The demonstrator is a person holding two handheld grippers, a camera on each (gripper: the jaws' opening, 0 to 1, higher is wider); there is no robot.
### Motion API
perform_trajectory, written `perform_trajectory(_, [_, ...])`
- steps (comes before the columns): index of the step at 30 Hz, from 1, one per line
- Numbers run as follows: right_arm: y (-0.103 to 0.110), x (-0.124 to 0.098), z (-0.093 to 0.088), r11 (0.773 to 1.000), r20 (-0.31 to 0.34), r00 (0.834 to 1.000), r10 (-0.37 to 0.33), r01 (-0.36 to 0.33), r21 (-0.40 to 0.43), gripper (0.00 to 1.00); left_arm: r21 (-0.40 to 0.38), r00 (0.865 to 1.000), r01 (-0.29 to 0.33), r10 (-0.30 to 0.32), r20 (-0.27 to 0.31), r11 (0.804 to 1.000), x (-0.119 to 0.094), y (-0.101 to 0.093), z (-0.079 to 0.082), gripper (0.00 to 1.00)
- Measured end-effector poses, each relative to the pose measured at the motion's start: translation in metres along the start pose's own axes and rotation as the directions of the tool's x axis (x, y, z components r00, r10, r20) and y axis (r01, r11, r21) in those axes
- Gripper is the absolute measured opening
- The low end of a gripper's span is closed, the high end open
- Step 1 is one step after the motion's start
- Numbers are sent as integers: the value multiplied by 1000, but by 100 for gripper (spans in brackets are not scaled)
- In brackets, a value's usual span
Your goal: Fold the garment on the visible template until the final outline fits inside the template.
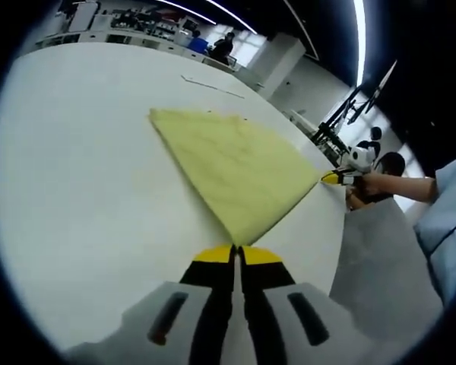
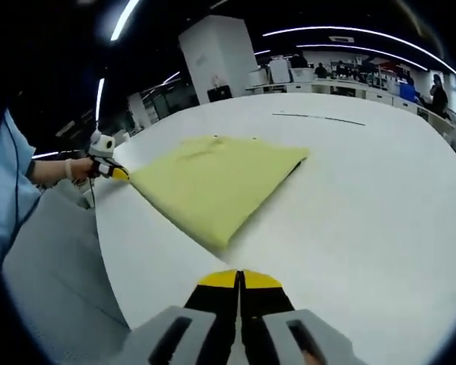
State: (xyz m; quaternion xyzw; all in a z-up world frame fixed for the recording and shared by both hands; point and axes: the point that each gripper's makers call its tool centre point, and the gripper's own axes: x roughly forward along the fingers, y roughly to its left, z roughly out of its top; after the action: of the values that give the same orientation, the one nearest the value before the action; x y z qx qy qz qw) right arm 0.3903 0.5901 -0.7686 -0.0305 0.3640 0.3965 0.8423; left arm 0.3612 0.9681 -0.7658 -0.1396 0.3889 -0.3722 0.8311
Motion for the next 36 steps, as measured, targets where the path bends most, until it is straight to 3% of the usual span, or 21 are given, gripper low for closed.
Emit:
perform_trajectory(2, [3, -1, 5, 1000, 12, 1000, 8, -8, 9, 0, 10, 1000, -7, 7, 4, 1000, -1, 0, 1, 4])
perform_trajectory(6, [6, -5, 15, 1000, 50, 999, 2, -3, 25, 1, 40, 998, -44, 42, 44, 998, -8, 3, 8, 25])
perform_trajectory(10, [11, -8, 21, 1000, 70, 997, -12, 10, 16, 29, 95, 994, -91, 85, 65, 991, -16, 4, 12, 50])
perform_trajectory(15, [20, -12, 32, 999, 120, 992, -33, 34, -11, 69, 200, 982, -166, 144, 122, 966, -21, 7, 20, 83])
perform_trajectory(17, [22, -14, 34, 998, 135, 990, -43, 49, -37, 79, 218, 974, -203, 174, 145, 955, -22, 10, 23, 96])
perform_trajectory(19, [21, -14, 35, 996, 149, 986, -68, 76, -51, 97, 214, 973, -203, 173, 154, 956, -23, 7, 24, 99])
perform_trajectory(20, [21, -14, 34, 995, 151, 985, -78, 87, -49, 100, 213, 973, -200, 169, 157, 956, -23, 6, 24, 99])
perform_trajectory(29, [32, -16, 33, 998, 166, 984, -69, 70, 2, 100, 206, 971, -200, 165, 174, 958, -23, -6, 24, 99])
perform_trajectory(31, [38, -17, 37, 998, 179, 983, -50, 55, -20, 100, 196, 968, -206, 170, 184, 959, -25, -10, 26, 99])
perform_trajectory(36, [44, -19, 48, 999, 221, 974, -45, 46, 2, 99, 130, 947, -223, 184, 262, 966, -30, -17, 40, 96])
